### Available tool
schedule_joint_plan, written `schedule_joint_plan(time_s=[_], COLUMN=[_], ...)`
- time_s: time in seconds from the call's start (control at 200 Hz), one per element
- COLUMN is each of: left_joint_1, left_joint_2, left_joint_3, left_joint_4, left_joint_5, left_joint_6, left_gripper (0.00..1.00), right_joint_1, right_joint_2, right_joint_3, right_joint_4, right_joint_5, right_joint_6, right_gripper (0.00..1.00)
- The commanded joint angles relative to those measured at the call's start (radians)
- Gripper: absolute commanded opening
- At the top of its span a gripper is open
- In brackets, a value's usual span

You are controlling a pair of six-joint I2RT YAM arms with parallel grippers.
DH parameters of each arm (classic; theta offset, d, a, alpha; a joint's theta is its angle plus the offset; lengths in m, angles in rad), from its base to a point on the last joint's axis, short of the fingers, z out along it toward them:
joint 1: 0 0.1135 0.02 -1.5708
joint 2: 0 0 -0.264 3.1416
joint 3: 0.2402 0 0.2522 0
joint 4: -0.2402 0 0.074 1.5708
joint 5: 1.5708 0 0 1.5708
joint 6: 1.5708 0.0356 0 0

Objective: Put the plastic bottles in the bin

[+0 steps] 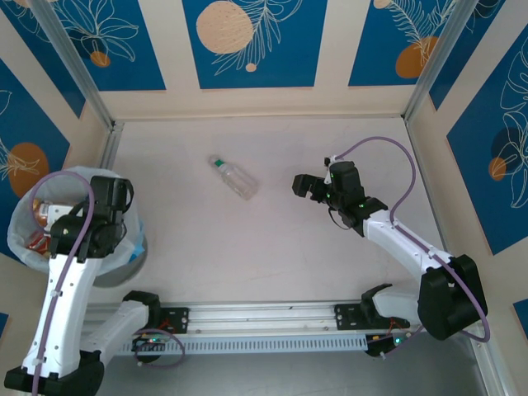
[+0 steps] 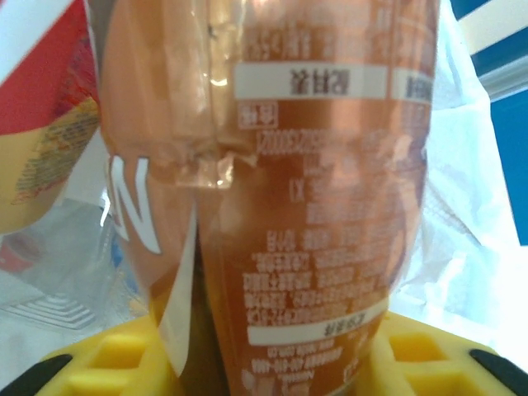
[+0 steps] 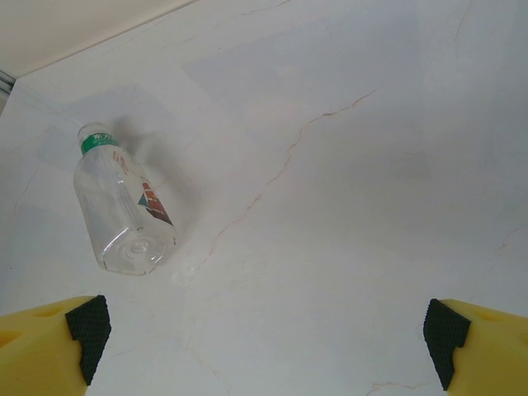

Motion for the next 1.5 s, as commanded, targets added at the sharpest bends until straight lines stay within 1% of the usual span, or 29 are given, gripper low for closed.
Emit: schedule_joint_plan(time_s=[0.0,0.11,0.175,0.245,0.33,0.45,0.52,0.63,0.675,0.705,0.765,0.825,0.875,0.985,1.095,1.155,1.31,1.495], left_joint_1=[0.019,0.025,0.025,0.028,0.029,0.028,0.029,0.029,0.029,0.028,0.025,0.017,0.001,-0.076,-0.166,-0.203,-0.282,-0.32], left_joint_2=[0.008,0.011,0.009,0.006,0.001,0.004,0.008,0.025,0.037,0.051,0.09,0.151,0.205,0.283,0.315,0.339,0.442,0.594], left_joint_3=[0.021,0.039,0.045,0.054,0.066,0.089,0.097,0.111,0.12,0.129,0.155,0.2,0.239,0.285,0.307,0.33,0.363,0.373], left_joint_4=[-0.009,-0.007,-0.01,-0.015,-0.014,-0.005,0.02,0.085,0.133,0.169,0.231,0.23,0.21,0.217,0.263,0.277,0.31,0.361], left_joint_5=[0.046,0.044,0.041,0.033,0.024,0.017,0.016,0.048,0.094,0.136,0.256,0.349,0.382,0.355,0.264,0.247,0.288,0.359], left_joint_6=[0.046,0.064,0.069,0.073,0.084,0.121,0.167,0.301,0.4,0.468,0.6,0.667,0.698,0.76,0.799,0.831,0.855,0.85], left_gripper=[0.48,0.6,0.66,0.68,0.69,0.75,0.8,0.89,0.99,0.99,0.99,0.99,0.99,0.99,0.99,0.99,0.99,0.99], right_joint_1=[0.004,0.004,0.005,0.005,0.005,0.005,0.005,0.007,0.007,0.007,0.008,0.008,0.01,0.013,0.013,0.013,0.013,0.012], right_joint_2=[-0.026,-0.026,-0.026,-0.026,-0.024,-0.019,-0.015,-0.01,-0.01,-0.01,-0.011,-0.01,-0.012,-0.016,-0.03,-0.039,-0.07,-0.13], right_joint_3=[0.021,0.019,0.019,0.018,0.018,0.02,0.02,0.022,0.022,0.023,0.025,0.026,0.025,0.028,0.026,0.022,0.009,-0.025], right_joint_4=[-0.02,-0.026,-0.026,-0.026,-0.026,-0.025,-0.023,-0.023,-0.025,-0.027,-0.026,-0.027,-0.027,-0.041,-0.064,-0.072,-0.082,-0.1], right_joint_5=[0.003,0.003,0.002,0.002,0.002,0.002,-0.002,-0.007,-0.006,-0.004,-0.001,0.001,0.002,0.002,0.015,0.023,0.047,0.064], right_joint_6=[0.013,0.011,0.012,0.011,0.01,0.008,0.011,0.012,0.011,0.013,0.013,0.016,0.02,0.02,0.011,0.002,0.011,0.022], right_gripper=[1.0,1.0,1.0,1.0,1.0,1.0,1.0,1.0,1.0,1.0,1.0,1.0,1.0,1.0,1.0,1.0,1.0,1.0])
